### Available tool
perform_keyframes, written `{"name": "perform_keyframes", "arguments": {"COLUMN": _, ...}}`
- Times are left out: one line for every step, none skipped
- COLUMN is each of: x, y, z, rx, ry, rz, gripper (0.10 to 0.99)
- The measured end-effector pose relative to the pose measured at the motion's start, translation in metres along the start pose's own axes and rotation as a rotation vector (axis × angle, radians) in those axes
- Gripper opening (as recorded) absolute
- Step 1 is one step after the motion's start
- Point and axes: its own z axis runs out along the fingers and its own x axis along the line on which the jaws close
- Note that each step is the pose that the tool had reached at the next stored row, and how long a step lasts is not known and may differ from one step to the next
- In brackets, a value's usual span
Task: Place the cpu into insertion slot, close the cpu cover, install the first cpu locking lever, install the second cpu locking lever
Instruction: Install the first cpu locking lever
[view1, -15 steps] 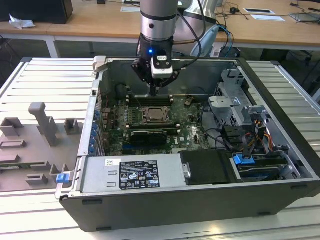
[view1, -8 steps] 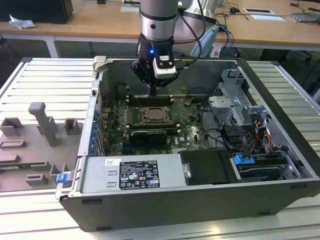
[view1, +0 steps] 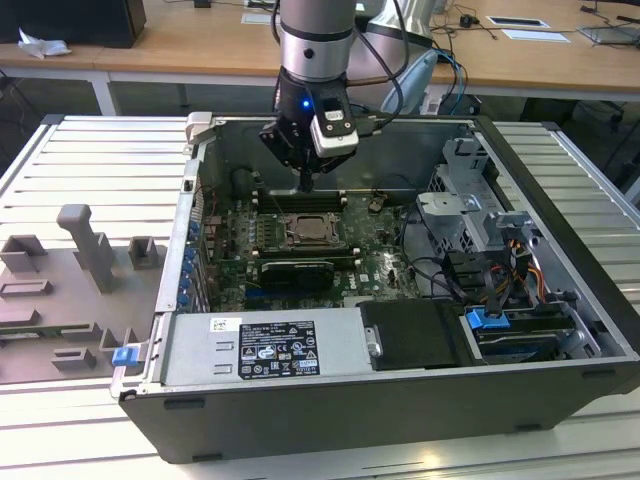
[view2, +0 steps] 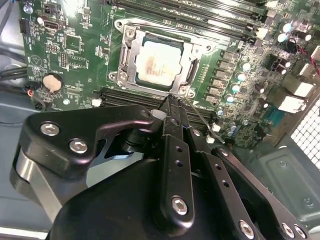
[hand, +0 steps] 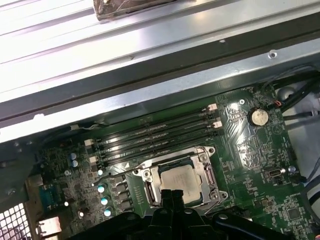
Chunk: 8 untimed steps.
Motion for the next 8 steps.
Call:
{"name": "perform_keyframes", "arguments": {"x": 0.0003, "y": -0.0001, "z": 0.0000, "rx": 0.000, "ry": 0.0004, "rz": -0.007, "gripper": 0.106}}
{"name": "perform_keyframes", "arguments": {"x": 0.0009, "y": -0.0002, "z": 0.0001, "rx": 0.000, "ry": 0.0003, "rz": -0.010, "gripper": 0.106}}
{"name": "perform_keyframes", "arguments": {"x": 0.0028, "y": -0.0008, "z": 0.0000, "rx": 0.000, "ry": 0.0000, "rz": -0.013, "gripper": 0.106}}
{"name": "perform_keyframes", "arguments": {"x": 0.0076, "y": -0.0021, "z": 0.0000, "rx": -0.001, "ry": -0.0009, "rz": -0.013, "gripper": 0.106}}
{"name": "perform_keyframes", "arguments": {"x": 0.0114, "y": -0.0033, "z": 0.0000, "rx": -0.003, "ry": -0.0008, "rz": -0.013, "gripper": 0.106}}
{"name": "perform_keyframes", "arguments": {"x": 0.0134, "y": -0.0038, "z": 0.0001, "rx": -0.004, "ry": -0.0003, "rz": -0.017, "gripper": 0.106}}
{"name": "perform_keyframes", "arguments": {"x": 0.0137, "y": -0.0039, "z": 0.0001, "rx": -0.004, "ry": 0.0006, "rz": -0.032, "gripper": 0.106}}
{"name": "perform_keyframes", "arguments": {"x": 0.0138, "y": -0.0039, "z": 0.0001, "rx": -0.004, "ry": 0.0012, "rz": -0.043, "gripper": 0.106}}
